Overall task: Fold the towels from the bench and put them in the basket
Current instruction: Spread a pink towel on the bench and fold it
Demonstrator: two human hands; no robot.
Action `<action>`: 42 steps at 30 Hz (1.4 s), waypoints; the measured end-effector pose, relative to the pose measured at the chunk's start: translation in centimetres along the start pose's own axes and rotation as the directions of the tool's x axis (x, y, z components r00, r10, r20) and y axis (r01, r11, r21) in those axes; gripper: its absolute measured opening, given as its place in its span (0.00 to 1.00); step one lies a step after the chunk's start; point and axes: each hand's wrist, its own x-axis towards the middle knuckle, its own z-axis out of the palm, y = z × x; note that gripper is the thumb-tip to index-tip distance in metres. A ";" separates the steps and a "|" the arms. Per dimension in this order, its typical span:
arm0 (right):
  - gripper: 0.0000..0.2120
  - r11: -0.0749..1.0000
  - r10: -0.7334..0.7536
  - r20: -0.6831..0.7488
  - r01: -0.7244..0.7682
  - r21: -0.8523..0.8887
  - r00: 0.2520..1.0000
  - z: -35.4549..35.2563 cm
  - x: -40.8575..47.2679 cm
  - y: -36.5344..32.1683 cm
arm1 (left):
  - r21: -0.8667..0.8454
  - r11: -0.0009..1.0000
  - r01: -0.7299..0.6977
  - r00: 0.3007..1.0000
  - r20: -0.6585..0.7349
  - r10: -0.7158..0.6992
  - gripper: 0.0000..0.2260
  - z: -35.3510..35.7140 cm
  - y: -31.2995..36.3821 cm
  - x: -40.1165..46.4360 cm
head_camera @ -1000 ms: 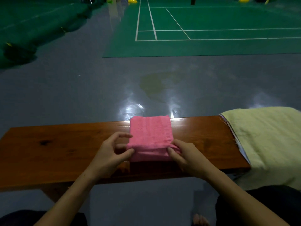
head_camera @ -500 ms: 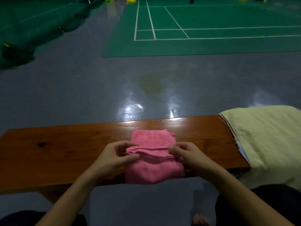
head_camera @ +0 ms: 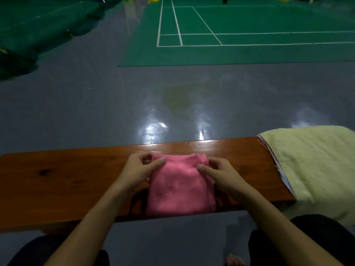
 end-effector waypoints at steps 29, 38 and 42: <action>0.32 0.307 -0.376 0.222 0.347 -0.886 0.900 6.9 2.0 5.3 | 0.931 0.229 -0.284 0.944 0.229 0.238 0.32 3.7 -6.0 -1.4; 0.40 0.307 -0.203 0.148 0.207 -0.929 0.968 2.7 3.0 4.7 | 0.949 0.190 -0.252 0.956 0.213 0.204 0.37 2.7 -5.3 -1.1; 0.40 0.335 -0.287 0.086 0.184 -0.924 0.954 1.0 1.7 4.1 | 0.912 0.270 -0.307 0.934 0.235 0.270 0.35 0.5 -4.7 -2.1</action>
